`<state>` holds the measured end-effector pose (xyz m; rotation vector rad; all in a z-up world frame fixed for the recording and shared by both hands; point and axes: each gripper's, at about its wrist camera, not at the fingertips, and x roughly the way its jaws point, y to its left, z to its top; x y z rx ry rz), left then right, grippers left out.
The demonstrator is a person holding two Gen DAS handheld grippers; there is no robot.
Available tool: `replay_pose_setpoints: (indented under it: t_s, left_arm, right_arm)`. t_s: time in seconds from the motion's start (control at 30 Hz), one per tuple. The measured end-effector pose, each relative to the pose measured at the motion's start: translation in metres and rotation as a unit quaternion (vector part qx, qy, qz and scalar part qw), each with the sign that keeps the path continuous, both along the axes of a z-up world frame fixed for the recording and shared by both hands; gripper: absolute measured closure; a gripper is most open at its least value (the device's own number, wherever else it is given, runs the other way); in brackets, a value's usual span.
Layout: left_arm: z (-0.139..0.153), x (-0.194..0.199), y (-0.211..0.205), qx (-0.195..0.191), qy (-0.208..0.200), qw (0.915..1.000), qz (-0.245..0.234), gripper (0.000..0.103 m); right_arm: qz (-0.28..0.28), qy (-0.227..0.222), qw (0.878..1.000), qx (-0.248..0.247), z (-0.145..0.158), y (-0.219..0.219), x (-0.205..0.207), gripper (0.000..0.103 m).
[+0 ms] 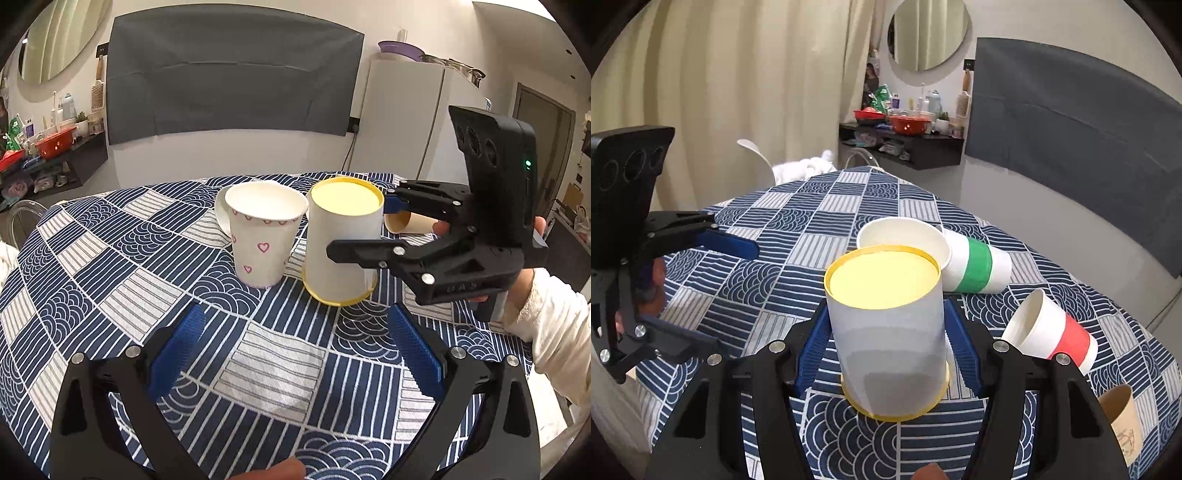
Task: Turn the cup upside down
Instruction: 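Turn the cup yellow base up, set it on the table, open right gripper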
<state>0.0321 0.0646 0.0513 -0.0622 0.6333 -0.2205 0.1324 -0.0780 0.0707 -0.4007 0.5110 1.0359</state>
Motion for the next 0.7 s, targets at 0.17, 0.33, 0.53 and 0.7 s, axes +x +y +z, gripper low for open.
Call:
replay_pose_setpoints:
  t_s: [0.17, 0.33, 0.53, 0.7]
  left_arm:
    - [-0.008, 0.015, -0.002, 0.005, 0.015, 0.9999, -0.005, 0.006]
    - [-0.015, 0.019, 0.000, -0.024, 0.036, 0.9989, -0.017, 0.006]
    - [-0.014, 0.007, -0.005, -0.017, 0.031, 0.9993, -0.007, 0.006]
    - [-0.014, -0.005, -0.012, -0.007, 0.028, 0.9996, 0.005, 0.006]
  right_arm:
    - [0.002, -0.004, 1.000, -0.015, -0.010, -0.002, 0.003, 0.046]
    - [0.007, -0.006, 0.999, -0.039, -0.019, -0.010, 0.001, 0.043]
    - [-0.008, -0.013, 0.998, -0.056, -0.018, -0.032, -0.006, 0.015]
    - [-0.046, -0.035, 0.995, -0.076, -0.013, -0.050, -0.020, 0.014]
